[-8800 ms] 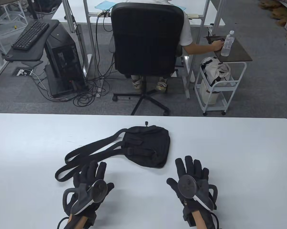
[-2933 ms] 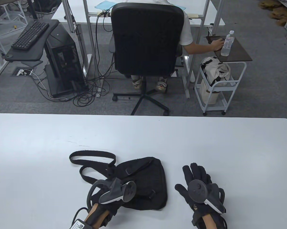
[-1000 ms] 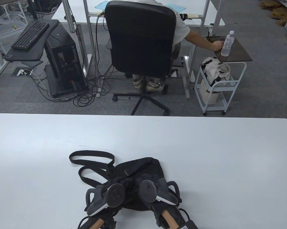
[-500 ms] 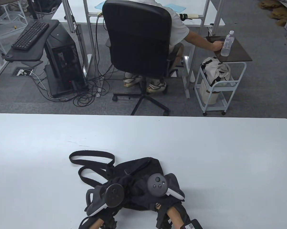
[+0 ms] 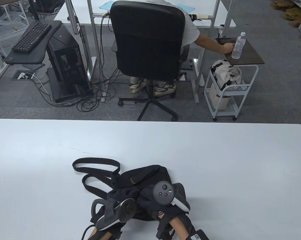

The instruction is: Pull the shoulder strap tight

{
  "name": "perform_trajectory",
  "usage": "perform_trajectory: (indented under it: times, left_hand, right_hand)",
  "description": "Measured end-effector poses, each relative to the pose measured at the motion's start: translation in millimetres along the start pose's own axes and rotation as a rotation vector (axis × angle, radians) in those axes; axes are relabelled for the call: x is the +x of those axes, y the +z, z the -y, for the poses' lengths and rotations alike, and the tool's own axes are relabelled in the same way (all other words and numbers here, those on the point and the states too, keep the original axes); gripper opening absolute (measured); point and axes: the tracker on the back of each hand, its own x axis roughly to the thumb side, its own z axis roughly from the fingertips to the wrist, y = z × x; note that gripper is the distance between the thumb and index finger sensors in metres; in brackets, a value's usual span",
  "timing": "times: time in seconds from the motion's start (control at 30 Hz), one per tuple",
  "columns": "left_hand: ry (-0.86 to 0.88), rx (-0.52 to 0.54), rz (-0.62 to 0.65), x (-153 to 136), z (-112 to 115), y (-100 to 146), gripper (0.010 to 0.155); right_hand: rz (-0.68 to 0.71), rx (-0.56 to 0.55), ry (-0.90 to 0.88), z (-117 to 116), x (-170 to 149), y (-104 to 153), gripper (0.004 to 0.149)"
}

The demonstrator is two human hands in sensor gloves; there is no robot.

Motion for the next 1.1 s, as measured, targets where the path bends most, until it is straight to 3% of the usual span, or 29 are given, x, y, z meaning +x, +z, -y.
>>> perform_trajectory:
  times: [0.27,0.33,0.37,0.43,0.47,0.5,0.53,0.63,0.7,0.77,0.87,1.0,1.1]
  left_hand:
    - [0.232,0.043,0.032,-21,-11,2,0.058]
    - [0.101,0.101,-0.023,-34,-12,4,0.056]
    - [0.141,0.114,-0.007,-44,-12,5,0.058]
    - [0.317,0.073,0.034,-45,-9,6,0.059]
    - [0.297,0.083,0.033,-42,-9,6,0.059]
    - [0.202,0.098,0.025,-37,-9,6,0.059]
    - [0.148,0.099,0.024,-34,-9,6,0.059]
    - [0.158,0.102,0.046,-28,-9,6,0.060]
    - [0.158,0.118,0.041,-25,-11,6,0.063]
    - [0.162,0.138,0.033,-24,-11,7,0.069]
    - [0.088,0.131,0.026,-23,-9,6,0.065]
    - [0.145,0.119,0.044,-21,-9,6,0.060]
    - [0.168,0.125,0.054,-22,-11,6,0.059]
  right_hand:
    - [0.040,-0.064,-0.051,18,-5,9,0.033]
    - [0.010,-0.143,-0.014,32,-18,17,0.033]
    - [-0.002,-0.157,-0.047,40,-30,22,0.033]
    - [-0.002,-0.064,-0.142,40,-45,27,0.033]
    - [-0.017,-0.040,-0.137,38,-47,28,0.033]
    - [-0.034,-0.054,-0.104,36,-46,28,0.036]
    - [-0.037,-0.082,-0.056,38,-42,27,0.048]
    - [0.000,-0.156,-0.073,39,-21,24,0.069]
    - [0.012,-0.118,-0.062,29,-4,15,0.074]
    - [-0.003,-0.062,0.025,15,4,6,0.070]
    - [0.002,-0.057,0.006,6,10,2,0.041]
    - [0.012,-0.074,0.078,11,9,5,0.034]
    - [0.042,-0.073,0.011,18,6,8,0.034]
